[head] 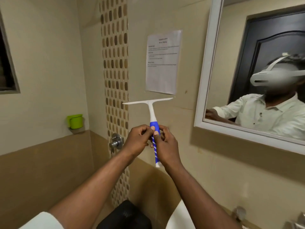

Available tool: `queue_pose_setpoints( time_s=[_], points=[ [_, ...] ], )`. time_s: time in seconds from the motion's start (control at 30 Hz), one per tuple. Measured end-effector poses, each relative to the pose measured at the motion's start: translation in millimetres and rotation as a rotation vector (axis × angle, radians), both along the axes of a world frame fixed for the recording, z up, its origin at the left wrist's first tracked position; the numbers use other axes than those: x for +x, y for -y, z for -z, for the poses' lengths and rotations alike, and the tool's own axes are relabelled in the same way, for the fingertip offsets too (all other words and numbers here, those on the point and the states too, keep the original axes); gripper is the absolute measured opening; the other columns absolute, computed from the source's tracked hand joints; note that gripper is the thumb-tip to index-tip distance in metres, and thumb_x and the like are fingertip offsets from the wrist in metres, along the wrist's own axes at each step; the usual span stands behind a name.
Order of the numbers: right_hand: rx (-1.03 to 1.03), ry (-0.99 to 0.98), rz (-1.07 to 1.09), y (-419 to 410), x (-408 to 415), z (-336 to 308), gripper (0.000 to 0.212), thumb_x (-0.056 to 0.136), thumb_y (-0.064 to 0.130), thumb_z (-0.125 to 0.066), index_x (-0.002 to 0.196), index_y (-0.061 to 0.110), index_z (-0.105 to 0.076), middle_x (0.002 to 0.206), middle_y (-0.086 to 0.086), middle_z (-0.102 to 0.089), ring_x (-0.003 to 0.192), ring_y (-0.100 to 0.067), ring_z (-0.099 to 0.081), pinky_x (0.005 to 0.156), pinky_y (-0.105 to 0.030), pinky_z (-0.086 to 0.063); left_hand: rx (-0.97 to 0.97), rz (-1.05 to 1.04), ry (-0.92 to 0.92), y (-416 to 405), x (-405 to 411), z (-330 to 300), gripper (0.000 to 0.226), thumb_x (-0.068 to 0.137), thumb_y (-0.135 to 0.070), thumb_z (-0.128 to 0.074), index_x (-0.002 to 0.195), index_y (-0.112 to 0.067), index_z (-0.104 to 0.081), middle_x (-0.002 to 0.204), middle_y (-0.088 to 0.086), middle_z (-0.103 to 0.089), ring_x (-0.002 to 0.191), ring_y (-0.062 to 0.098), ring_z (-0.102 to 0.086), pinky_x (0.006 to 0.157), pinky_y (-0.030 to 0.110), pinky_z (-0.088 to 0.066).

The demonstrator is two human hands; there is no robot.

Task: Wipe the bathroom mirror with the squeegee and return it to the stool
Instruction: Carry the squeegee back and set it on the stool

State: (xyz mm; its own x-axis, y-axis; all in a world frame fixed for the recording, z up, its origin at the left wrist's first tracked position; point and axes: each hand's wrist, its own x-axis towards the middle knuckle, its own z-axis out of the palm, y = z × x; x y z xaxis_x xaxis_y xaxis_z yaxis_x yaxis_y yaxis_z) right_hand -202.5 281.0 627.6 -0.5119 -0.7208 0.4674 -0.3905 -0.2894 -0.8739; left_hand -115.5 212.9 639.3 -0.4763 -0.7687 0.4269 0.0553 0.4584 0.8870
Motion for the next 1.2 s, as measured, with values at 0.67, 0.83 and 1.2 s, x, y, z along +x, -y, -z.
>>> queue_pose_setpoints(
  time_s=[0.67, 0.83, 1.2],
  points=[
    [0.461, 0.343, -0.176, 93.4, 33.5, 123.9, 0.011, 0.092, 0.008, -0.056, 0.096, -0.003, -0.057, 0.064, -0.011, -0.061, 0.043, -0.009, -0.059, 0.038, -0.014, -0.039, 0.18, 0.127, 0.315, 113.5, 61.7, 158.0, 0.029, 0.095, -0.016, -0.048, 0.074, -0.022, -0.067, 0.053, -0.006, -0.057, 0.045, 0.007, -0.05, 0.048, 0.021, -0.041],
    [0.565, 0.485, -0.111, 140.7, 45.6, 185.4, 0.007, 0.089, 0.006, -0.059, 0.084, 0.005, -0.055, 0.064, -0.008, -0.06, 0.053, -0.018, -0.056, 0.051, -0.025, -0.044, 0.291, 0.206, 0.464, 134.0, 89.4, 210.0, 0.021, 0.09, -0.011, -0.054, 0.109, -0.017, -0.062, 0.083, 0.011, -0.067, 0.066, 0.014, -0.061, 0.056, 0.029, -0.05],
    [0.869, 0.763, -0.002, 190.1, 81.3, 321.9, 0.013, 0.091, 0.015, -0.057, 0.104, 0.014, -0.059, 0.098, -0.009, -0.066, 0.081, -0.019, -0.064, 0.061, -0.028, -0.051, 0.46, 0.25, 0.674, 158.8, 134.1, 325.2, 0.046, 0.086, -0.018, -0.063, 0.13, -0.018, -0.051, 0.107, 0.003, -0.067, 0.095, 0.016, -0.066, 0.089, 0.041, -0.054]
  ],
)
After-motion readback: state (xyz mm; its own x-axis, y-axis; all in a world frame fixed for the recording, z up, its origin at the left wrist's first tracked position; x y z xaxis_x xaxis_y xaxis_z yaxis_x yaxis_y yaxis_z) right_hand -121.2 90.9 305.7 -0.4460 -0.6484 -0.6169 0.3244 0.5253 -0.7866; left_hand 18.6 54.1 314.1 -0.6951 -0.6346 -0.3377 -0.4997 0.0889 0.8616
